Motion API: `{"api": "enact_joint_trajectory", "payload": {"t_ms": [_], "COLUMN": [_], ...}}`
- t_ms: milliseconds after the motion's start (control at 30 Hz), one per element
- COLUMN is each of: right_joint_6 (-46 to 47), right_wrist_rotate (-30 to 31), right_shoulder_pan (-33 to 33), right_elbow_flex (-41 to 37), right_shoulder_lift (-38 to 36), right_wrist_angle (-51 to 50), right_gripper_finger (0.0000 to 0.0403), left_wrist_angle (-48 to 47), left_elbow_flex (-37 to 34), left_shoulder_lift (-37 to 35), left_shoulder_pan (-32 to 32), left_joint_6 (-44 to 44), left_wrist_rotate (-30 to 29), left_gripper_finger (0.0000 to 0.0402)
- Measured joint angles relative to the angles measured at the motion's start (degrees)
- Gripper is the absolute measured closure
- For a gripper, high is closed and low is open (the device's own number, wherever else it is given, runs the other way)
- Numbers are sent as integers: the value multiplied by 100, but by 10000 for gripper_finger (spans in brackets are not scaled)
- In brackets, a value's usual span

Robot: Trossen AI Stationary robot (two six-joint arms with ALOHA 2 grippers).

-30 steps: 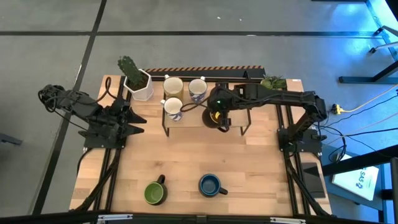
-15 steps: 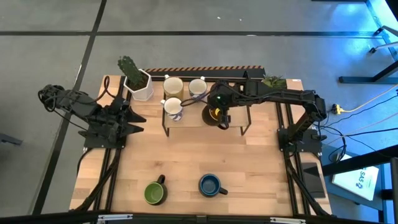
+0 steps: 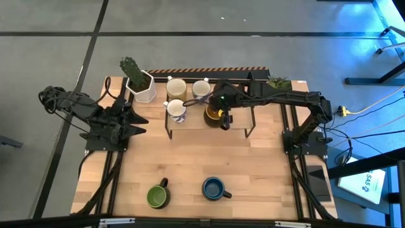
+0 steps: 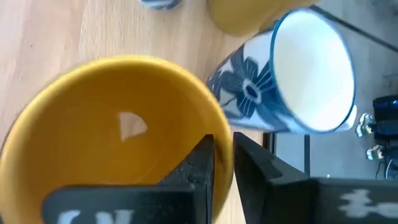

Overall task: Place coffee mugs
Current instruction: Put the black and yellow cup on the shelf aligned with the other white and blue patterned cup

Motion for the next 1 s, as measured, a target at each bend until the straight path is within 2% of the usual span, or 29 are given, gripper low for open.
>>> {"api": "enact_joint_trajectory", "payload": {"t_ms": [167,367,467,600,733,900,1000], "right_joint_6": [-69,-65,-65,-55,93,429,821], "right_wrist_rotate": [-2,91,213,302,605,1109,1497], "right_shoulder_pan": [2,4,15,22,175,567,761], "right_elbow_flex": [0,117,391,1089,1507,1242,895], "right_shoulder_lift": [-2,-7,-7,-11,-54,-143,-195], "right_wrist_angle": [201,164,104,-422,-1496,-2448,-2836], "right_gripper_finger": [349,285,255,245,275,379,389], "left_wrist_angle": [0,0,0,-2,0,-2,-2], "left_elbow_flex": [0,-2,0,0,-1,0,0], "left_shoulder_lift": [0,0,0,0,0,0,0], "left_shoulder_pan": [0,1,-1,-1,0,-1,1], "left_joint_6": [0,0,0,-2,-1,0,83], "left_wrist_rotate": [1,1,-1,-1,-15,-60,-87], "left_gripper_finger": [139,139,139,139,139,139,139]}}
